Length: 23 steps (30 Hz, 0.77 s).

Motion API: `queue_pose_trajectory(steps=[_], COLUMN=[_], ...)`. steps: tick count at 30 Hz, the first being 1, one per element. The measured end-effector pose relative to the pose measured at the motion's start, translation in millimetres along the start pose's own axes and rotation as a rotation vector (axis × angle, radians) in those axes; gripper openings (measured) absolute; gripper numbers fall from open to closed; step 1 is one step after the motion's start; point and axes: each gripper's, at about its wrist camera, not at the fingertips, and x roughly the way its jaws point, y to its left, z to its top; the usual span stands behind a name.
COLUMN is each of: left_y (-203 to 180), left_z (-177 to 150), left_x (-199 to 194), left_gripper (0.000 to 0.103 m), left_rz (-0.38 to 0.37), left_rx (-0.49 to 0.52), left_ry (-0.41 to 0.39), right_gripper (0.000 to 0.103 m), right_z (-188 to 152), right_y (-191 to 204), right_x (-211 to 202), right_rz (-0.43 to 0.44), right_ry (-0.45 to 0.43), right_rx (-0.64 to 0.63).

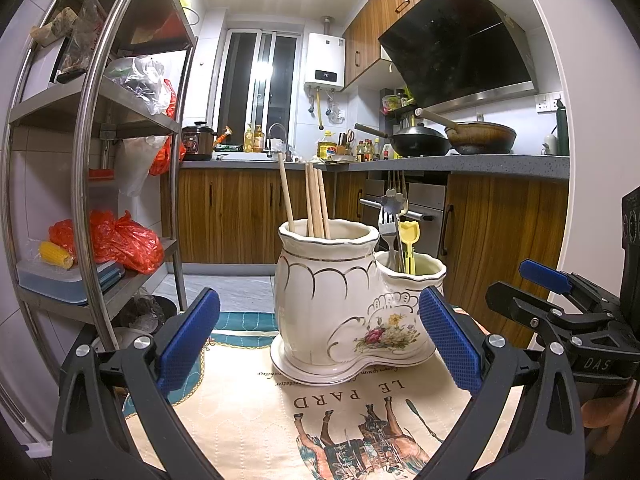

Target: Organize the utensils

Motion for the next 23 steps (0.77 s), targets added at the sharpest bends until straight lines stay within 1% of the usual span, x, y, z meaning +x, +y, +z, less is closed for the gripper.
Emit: queue_pose_trajectory(steps=[23], left_y=[2.8], left_z=[0.3], left_x=[-0.8], left_gripper=[0.098], left_rz=[0.000], left_rx=[0.007], left_ry=[0.005], right_gripper=[0.096], right_z=[0.0], right_y=[-0.2], right_x=[0.1], right_rz=[0.000], right_ry=[0.001], right_rx=[0.000])
